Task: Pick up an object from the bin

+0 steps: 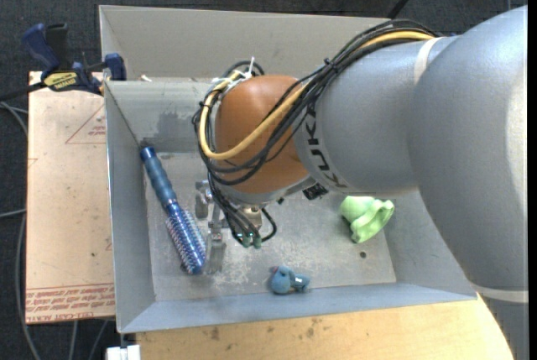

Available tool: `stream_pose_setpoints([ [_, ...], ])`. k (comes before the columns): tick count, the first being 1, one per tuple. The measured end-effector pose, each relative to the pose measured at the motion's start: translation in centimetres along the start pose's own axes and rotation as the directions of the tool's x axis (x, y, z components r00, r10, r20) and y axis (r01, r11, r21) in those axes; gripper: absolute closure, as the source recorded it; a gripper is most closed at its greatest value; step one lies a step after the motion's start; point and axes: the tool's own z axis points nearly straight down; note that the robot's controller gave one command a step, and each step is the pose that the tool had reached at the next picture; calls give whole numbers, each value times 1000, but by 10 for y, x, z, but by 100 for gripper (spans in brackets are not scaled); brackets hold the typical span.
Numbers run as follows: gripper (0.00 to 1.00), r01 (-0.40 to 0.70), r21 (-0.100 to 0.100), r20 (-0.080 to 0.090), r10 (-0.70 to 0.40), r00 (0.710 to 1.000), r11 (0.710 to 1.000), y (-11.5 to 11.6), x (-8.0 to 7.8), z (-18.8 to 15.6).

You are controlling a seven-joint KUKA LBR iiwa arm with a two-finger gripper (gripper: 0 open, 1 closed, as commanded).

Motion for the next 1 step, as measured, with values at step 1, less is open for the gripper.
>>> stream_pose_setpoints([
  [1, 0, 67, -10, 16, -67, 998, 998, 37, -13, 69],
])
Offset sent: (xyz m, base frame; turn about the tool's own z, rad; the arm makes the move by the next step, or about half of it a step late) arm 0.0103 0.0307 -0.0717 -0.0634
